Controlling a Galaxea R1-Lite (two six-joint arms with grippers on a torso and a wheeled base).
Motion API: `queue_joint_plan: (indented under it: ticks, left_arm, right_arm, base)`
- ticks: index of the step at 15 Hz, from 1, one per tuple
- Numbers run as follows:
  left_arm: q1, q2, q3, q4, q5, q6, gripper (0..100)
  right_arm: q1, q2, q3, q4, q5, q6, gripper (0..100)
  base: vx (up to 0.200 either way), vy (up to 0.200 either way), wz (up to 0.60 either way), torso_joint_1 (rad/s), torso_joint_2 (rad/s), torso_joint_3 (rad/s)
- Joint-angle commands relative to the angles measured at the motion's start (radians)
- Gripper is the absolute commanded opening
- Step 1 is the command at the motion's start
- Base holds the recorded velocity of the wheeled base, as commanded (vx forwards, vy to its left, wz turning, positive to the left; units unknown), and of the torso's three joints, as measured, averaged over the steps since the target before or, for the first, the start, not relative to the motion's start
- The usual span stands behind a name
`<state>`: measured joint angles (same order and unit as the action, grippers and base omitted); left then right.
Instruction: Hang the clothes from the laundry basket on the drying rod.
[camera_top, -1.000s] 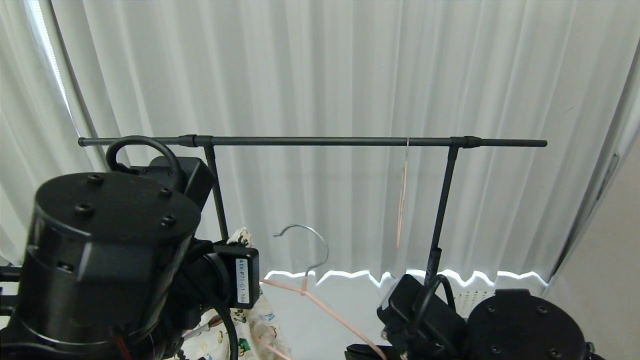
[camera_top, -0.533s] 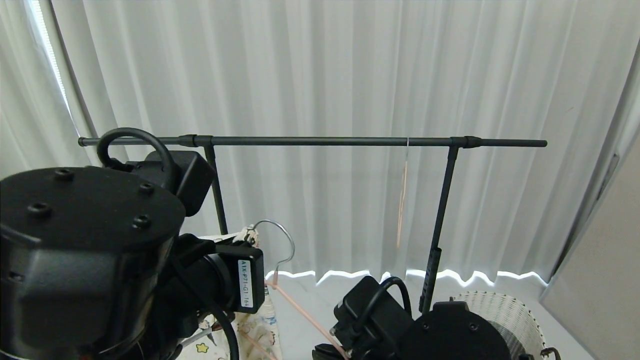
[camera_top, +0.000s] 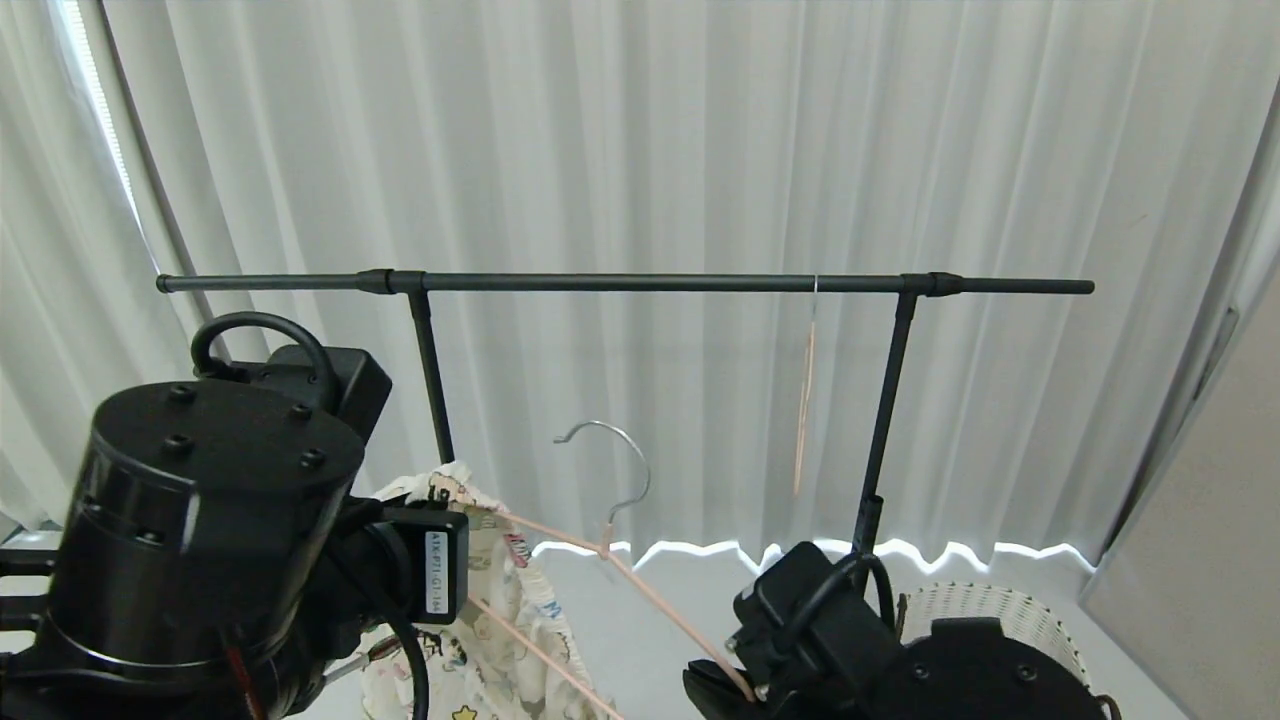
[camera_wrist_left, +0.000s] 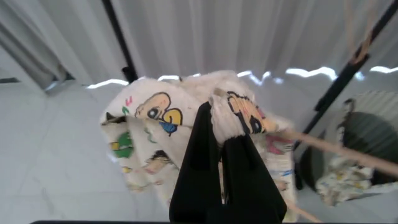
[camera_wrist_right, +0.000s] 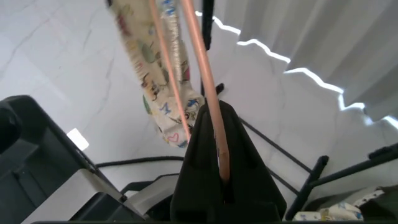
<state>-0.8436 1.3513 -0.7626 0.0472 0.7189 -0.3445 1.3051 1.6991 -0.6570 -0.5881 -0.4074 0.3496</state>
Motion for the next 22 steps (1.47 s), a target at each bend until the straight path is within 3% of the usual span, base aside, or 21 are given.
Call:
queue_joint_plan:
  ticks: [1, 4, 11, 17, 22]
  left_arm:
    - [0.024, -0.001, 0.022, 0.000, 0.001, 0.004, 0]
    - [0.024, -0.012, 0.020, 0.000, 0.001, 0.004, 0]
    - [0.049, -0.027, 0.023, 0.000, -0.001, 0.002, 0]
    - [0.040, -0.050, 0.017, -0.001, -0.001, -0.004, 0]
    - [-0.028, -0.070, -0.021, -0.003, -0.001, -0.034, 0]
  right_arm:
    - [0.000, -0.082, 0.039, -0.001, -0.021, -0.001, 0]
    - [0.000, -0.111, 0.083, 0.001, -0.039, -0.001, 0]
    - [-0.010, -0.102, 0.082, 0.001, -0.071, 0.005, 0]
    - [-0.038, 0.045, -0.084, -0.001, -0.070, 0.025, 0]
    - [-0.030, 0.171, -0.220, -0.001, -0.070, 0.025, 0]
  base:
    - [0.000, 0.000, 0.00, 0.000, 0.00, 0.000]
    - [0.000, 0.000, 0.00, 0.000, 0.00, 0.000]
    - [0.000, 0.000, 0.00, 0.000, 0.00, 0.000]
    - [0.000, 0.000, 0.00, 0.000, 0.00, 0.000]
    - [0.000, 0.000, 0.00, 0.000, 0.00, 0.000]
